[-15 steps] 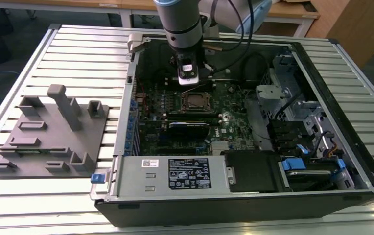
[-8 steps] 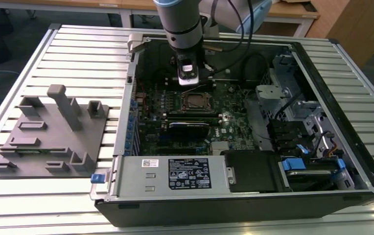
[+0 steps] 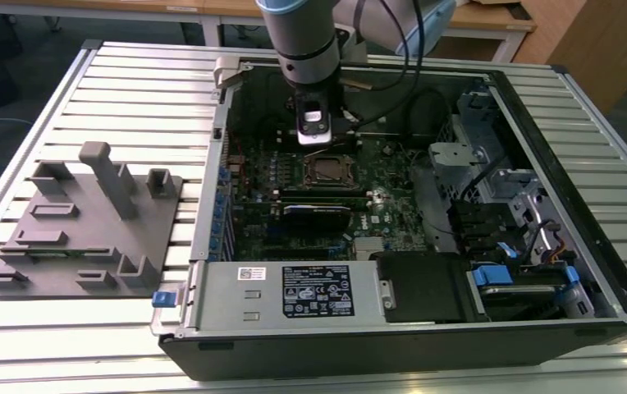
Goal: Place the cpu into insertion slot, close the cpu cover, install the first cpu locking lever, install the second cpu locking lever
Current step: 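Install the first cpu locking lever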
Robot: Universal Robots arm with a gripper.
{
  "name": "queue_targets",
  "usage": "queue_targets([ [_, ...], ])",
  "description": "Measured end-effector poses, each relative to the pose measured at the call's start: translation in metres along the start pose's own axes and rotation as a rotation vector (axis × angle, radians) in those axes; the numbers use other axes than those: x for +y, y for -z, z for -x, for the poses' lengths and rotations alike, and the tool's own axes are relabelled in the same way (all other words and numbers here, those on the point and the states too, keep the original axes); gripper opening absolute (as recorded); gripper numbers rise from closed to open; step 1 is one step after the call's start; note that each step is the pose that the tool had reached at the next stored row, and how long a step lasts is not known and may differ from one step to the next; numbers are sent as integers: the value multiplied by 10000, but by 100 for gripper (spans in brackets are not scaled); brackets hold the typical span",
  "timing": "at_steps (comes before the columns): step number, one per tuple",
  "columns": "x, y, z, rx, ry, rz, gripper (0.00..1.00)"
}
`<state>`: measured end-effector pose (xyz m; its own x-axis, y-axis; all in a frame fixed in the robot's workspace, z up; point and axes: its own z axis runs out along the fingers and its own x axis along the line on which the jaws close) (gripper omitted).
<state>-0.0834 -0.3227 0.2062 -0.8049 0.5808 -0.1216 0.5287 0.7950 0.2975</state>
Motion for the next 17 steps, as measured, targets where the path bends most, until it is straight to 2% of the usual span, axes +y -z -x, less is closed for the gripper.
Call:
queue_targets([
  [10,-2,-26,-8,-51,-155,-25,10],
  [17,34,-56,-42,-113,-252,-80,10],
])
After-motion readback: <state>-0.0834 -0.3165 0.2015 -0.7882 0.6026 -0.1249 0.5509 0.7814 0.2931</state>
